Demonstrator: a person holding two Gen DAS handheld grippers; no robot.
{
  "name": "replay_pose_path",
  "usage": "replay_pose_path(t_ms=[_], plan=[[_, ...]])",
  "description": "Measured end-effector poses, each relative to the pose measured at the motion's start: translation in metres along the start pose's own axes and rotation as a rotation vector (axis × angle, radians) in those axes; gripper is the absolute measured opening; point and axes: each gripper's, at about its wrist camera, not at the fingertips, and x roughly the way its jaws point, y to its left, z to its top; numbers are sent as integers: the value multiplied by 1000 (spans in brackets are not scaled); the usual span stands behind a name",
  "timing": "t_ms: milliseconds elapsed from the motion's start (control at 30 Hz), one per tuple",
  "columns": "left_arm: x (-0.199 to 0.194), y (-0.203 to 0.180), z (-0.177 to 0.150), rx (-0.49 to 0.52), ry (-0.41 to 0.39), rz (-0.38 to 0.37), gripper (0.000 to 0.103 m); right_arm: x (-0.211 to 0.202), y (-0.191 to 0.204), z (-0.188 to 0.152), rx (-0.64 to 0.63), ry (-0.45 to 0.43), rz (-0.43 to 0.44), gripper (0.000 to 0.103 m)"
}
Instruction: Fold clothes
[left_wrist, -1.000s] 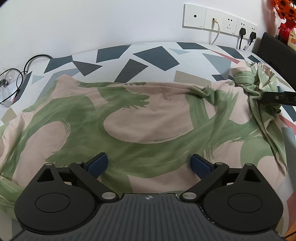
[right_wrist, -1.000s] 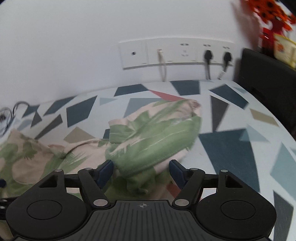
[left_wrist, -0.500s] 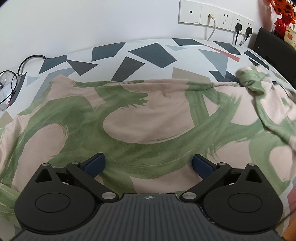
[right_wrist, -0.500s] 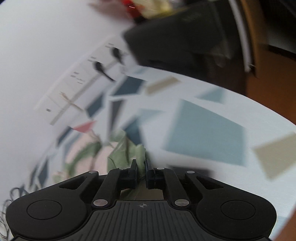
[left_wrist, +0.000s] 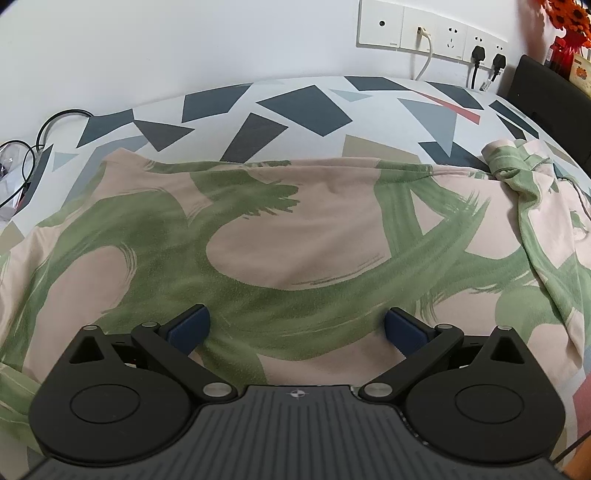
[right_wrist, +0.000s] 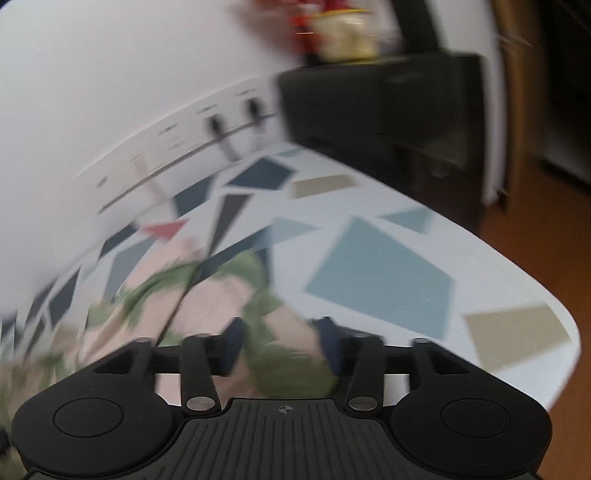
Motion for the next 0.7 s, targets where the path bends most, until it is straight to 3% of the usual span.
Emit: replay_pose_path(t_ms=[67,133,167,267,367,433,567,700], plan=[[0,0,0,-4,-3,3,103,9,2,-7,-15,38,-72,47],[0,-1,0,-8,-4,6,103,10,-3,-11,15,39,-118,26],[0,-1,0,-9,-4,7,103,8,-8,-12,44,28,-133,9],[0,-2,1,-17,-3,14,103,1,-25,-14,140,-14,-192,1],[1,-4,1,-24,-7,21,103,-8,-45,-15,245,-47,-282,2],[1,-4,1,-28,-10,23,103,-11,-50,-11,294,-65,-261,6],[2,-5,2,-31,-10,25,103,-8,-24,-1,259,-77,-97,29],[2,-5,4,-6,-5,20,103,13,45,6,75,-49,42,36]])
